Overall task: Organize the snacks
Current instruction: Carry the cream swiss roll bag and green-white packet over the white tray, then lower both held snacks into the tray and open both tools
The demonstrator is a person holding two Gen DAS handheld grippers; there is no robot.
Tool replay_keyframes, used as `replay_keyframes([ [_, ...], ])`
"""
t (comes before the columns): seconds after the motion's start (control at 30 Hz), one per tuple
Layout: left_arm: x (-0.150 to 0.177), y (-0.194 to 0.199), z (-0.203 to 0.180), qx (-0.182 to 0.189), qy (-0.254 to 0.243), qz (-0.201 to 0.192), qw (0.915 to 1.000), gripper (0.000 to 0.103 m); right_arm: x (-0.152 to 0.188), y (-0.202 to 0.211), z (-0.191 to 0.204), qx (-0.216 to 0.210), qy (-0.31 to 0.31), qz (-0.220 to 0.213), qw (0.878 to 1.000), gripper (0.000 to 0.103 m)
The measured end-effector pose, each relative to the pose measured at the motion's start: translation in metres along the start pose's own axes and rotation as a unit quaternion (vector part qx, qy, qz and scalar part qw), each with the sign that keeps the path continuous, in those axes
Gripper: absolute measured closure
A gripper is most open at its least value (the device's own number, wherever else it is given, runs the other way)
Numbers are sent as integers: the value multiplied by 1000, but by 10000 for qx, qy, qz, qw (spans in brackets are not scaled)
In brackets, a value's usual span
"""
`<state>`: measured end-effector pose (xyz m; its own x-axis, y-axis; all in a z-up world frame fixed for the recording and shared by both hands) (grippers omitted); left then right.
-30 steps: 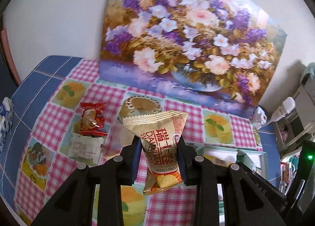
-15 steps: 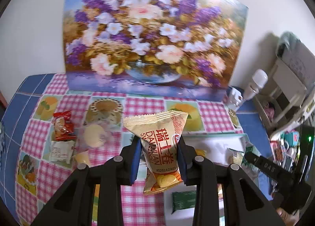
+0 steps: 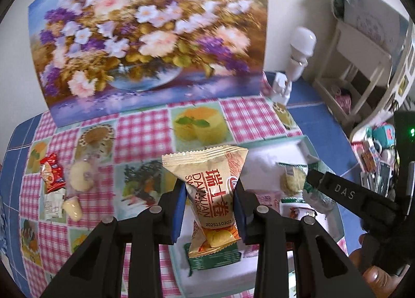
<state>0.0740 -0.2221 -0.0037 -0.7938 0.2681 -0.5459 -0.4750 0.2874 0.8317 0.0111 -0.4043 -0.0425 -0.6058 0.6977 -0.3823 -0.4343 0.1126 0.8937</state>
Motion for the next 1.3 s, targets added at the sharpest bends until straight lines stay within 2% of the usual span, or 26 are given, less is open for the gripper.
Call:
replay_keyframes([
  [0.27,8,-21,-24,-13,-139,204,9997,68,-1,-6,-4,5,-57,74,10000,48],
  [0.57,18,-45,-30,-107,-235,451,9987,68,4,-26,-8,117,-89,354,9993,48],
  [1.3,22,-50,-28,-68,-144,608,9980,66,7,-30,-8,224,-56,394,9990,48],
])
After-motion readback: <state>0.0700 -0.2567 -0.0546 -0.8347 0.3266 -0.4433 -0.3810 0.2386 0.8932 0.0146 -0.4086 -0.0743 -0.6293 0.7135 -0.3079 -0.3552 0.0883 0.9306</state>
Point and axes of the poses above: each gripper's, at about its wrist camera, not at the fingertips, and y roughly against the way its jaws point, z to its left, x to its underside, the point moved 4 cm from there along -y, roughly the way its jaws point, and after that the axes turned 5 degrees about y, right-handed, at the moved point
